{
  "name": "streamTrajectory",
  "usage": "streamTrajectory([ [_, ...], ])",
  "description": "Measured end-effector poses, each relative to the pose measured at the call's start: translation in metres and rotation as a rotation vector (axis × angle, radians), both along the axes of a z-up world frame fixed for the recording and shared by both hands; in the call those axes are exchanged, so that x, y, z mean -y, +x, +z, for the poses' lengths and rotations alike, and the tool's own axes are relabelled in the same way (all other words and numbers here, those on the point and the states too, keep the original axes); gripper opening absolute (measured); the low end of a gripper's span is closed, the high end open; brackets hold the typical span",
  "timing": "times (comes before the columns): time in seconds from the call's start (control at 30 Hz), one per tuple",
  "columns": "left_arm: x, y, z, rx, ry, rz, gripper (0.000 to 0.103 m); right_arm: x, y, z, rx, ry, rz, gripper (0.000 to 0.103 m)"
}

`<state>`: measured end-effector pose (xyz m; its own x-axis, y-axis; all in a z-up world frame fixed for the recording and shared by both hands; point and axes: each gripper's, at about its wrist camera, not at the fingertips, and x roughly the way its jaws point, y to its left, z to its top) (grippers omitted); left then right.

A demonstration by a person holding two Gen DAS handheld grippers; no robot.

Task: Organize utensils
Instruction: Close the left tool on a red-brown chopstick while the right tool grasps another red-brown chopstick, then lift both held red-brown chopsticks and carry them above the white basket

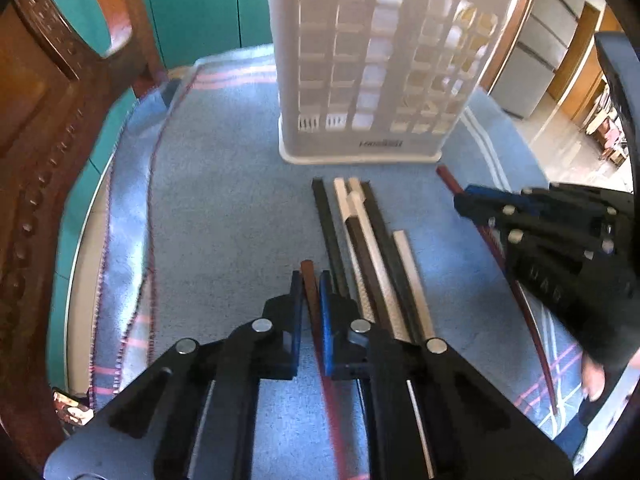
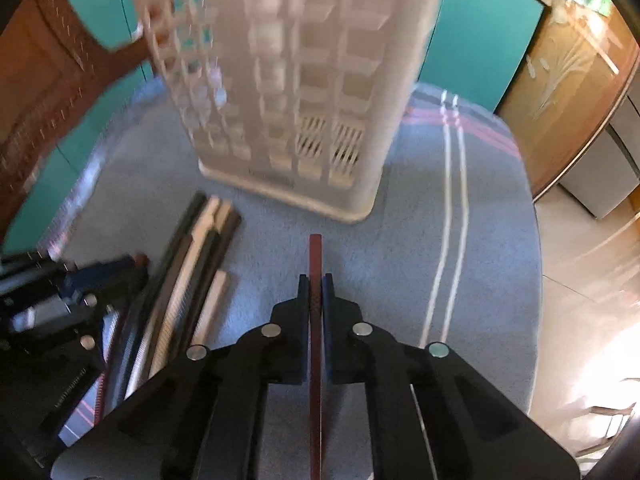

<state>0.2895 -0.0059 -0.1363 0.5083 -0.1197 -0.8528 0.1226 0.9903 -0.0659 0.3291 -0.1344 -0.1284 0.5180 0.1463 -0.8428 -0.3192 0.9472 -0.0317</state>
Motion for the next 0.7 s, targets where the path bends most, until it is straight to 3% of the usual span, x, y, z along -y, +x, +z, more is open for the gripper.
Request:
streamTrajectory([
  [0.23, -0.01, -0.035, 0.064, 0.162, -0.11, -0.032, 0.007, 0.037, -0.037, 0.088, 0.153, 0.198, 0.033, 0.007],
  [0.43, -0.019, -0.076, 0.147, 0.373, -0.159, -0.035, 0.007, 0.062, -0.077, 0.155, 0.294, 0.317, 0.04, 0.007],
  [0.7, -0.03, -0.068, 0.24, 0.577, -0.189, -0.009, 0.007, 0.073, -0.07, 0.231, 0.422, 0.524, 0.051, 0.007],
])
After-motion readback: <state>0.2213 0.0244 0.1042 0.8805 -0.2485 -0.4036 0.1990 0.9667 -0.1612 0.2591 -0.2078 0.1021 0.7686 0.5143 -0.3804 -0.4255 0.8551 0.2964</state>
